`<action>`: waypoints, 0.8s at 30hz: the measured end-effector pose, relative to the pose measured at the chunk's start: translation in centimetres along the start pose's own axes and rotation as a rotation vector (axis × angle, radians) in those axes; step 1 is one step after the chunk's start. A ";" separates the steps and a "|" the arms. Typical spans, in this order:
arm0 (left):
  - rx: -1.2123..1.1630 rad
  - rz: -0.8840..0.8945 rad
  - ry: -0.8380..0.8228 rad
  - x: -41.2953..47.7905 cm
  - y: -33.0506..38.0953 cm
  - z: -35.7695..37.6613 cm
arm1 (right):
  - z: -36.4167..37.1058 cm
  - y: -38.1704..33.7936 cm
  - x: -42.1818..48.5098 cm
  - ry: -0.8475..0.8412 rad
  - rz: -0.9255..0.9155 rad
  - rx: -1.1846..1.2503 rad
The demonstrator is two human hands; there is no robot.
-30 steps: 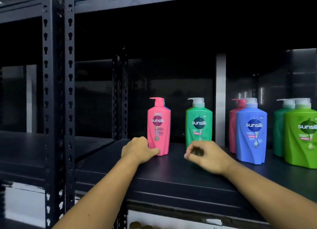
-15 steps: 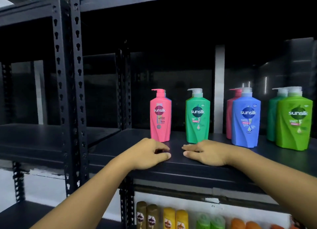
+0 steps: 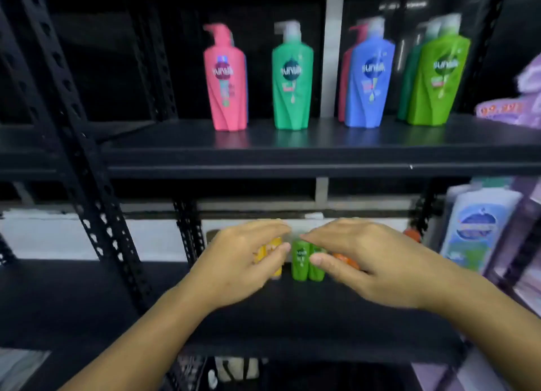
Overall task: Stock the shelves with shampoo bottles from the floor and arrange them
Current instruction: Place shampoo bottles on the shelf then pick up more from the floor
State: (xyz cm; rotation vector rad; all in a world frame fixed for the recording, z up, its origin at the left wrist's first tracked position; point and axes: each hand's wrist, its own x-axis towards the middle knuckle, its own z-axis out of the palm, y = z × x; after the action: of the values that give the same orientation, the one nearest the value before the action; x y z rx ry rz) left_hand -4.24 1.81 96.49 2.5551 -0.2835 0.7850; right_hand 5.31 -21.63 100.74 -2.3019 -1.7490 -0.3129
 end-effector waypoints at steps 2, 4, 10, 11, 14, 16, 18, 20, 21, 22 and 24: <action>-0.035 -0.024 -0.081 -3.4 0.1 3.6 | 4.1 -0.7 -3.2 -0.068 0.056 0.033; -0.111 -0.121 -0.196 -7.3 0.4 7.4 | 8.6 -1.4 -6.7 -0.158 0.146 0.093; -0.221 -0.379 -0.620 -17.8 0.7 18.1 | 23.0 -5.2 -16.9 -0.425 0.481 0.311; -0.226 -0.407 -0.666 -19.0 0.8 19.5 | 24.8 -5.8 -18.2 -0.456 0.538 0.343; -0.258 -0.472 -0.830 -22.3 1.1 22.6 | 29.4 -7.5 -21.6 -0.557 0.661 0.383; -0.257 -0.466 -0.984 -24.2 1.1 24.0 | 31.7 -8.6 -23.4 -0.610 0.738 0.425; -0.235 -0.505 -1.102 -25.9 0.7 25.2 | 33.6 -9.4 -24.8 -0.662 0.813 0.448; -0.213 -0.549 -1.164 -27.5 -0.1 26.2 | 34.8 -10.0 -25.6 -0.719 0.876 0.442; -0.203 -0.542 -1.184 -28.2 -0.6 26.8 | 35.3 -10.2 -25.8 -0.735 0.899 0.435; -0.198 -0.530 -1.200 -28.8 -0.9 27.1 | 35.7 -10.5 -26.0 -0.749 0.919 0.435; -0.173 -0.510 -1.227 -28.6 -0.9 27.1 | 36.3 -10.9 -26.2 -0.760 0.946 0.439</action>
State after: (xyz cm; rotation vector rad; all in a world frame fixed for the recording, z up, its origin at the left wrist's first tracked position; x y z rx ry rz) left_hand -14.26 -8.47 59.84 2.4231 -0.0332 -0.9887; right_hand -11.06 -31.50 58.80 -2.6930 -0.5761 1.0913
